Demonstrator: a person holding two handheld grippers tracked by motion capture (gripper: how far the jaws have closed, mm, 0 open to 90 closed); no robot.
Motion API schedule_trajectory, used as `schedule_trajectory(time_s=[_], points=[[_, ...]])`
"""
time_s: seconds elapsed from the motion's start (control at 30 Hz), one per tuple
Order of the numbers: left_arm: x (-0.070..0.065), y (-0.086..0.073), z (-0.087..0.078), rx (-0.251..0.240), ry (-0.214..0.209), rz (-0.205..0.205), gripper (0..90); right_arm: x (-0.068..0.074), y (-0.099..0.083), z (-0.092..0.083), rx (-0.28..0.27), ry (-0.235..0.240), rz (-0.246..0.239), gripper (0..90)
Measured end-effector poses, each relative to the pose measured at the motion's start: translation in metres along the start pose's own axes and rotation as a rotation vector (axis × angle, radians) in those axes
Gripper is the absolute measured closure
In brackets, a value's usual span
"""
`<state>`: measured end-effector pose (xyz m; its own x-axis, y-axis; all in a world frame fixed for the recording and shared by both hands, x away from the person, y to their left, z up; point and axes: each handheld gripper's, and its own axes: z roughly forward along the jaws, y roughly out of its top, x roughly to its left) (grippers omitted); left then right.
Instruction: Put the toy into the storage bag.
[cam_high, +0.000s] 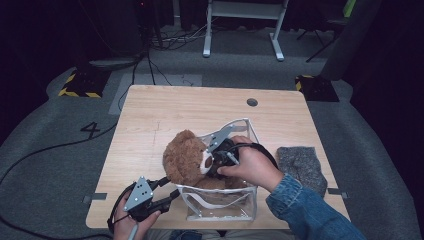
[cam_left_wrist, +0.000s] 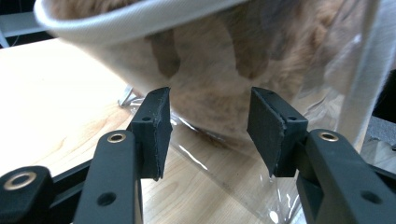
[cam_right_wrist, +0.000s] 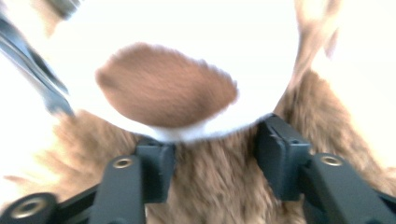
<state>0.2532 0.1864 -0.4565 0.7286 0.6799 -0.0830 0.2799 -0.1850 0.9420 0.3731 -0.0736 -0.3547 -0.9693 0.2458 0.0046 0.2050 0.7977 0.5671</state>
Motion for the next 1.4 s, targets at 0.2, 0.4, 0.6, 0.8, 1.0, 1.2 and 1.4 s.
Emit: schedule_trajectory(time_s=[0.2,0.4,0.6,0.8,1.0,1.2,1.4], points=[[-0.001,-0.002,-0.004,0.006,0.010,-0.008,48.5,0.002,0.002,-0.014,-0.042,0.014,-0.029,46.4],[0.001,-0.005,-0.008,0.004,0.025,-0.017,47.8,0.002,0.001,-0.030,-0.156,0.041,-0.022,40.6],[0.002,-0.006,-0.012,0.015,0.033,-0.022,47.4,-0.001,0.007,-0.052,-0.399,0.082,0.029,39.9],[0.004,-0.008,-0.014,0.009,0.051,-0.030,47.0,-0.001,0.008,-0.078,-0.495,0.021,0.027,39.7],[0.009,-0.010,-0.016,0.010,0.066,-0.045,46.4,-0.009,-0.008,-0.103,-0.528,-0.058,0.067,39.3],[0.016,-0.012,-0.020,0.026,0.103,-0.051,45.0,-0.021,-0.028,-0.122,-0.542,-0.118,0.116,38.9],[0.024,-0.016,-0.023,0.050,0.130,-0.062,43.9,-0.030,-0.049,-0.138,-0.549,-0.171,0.168,38.5]])
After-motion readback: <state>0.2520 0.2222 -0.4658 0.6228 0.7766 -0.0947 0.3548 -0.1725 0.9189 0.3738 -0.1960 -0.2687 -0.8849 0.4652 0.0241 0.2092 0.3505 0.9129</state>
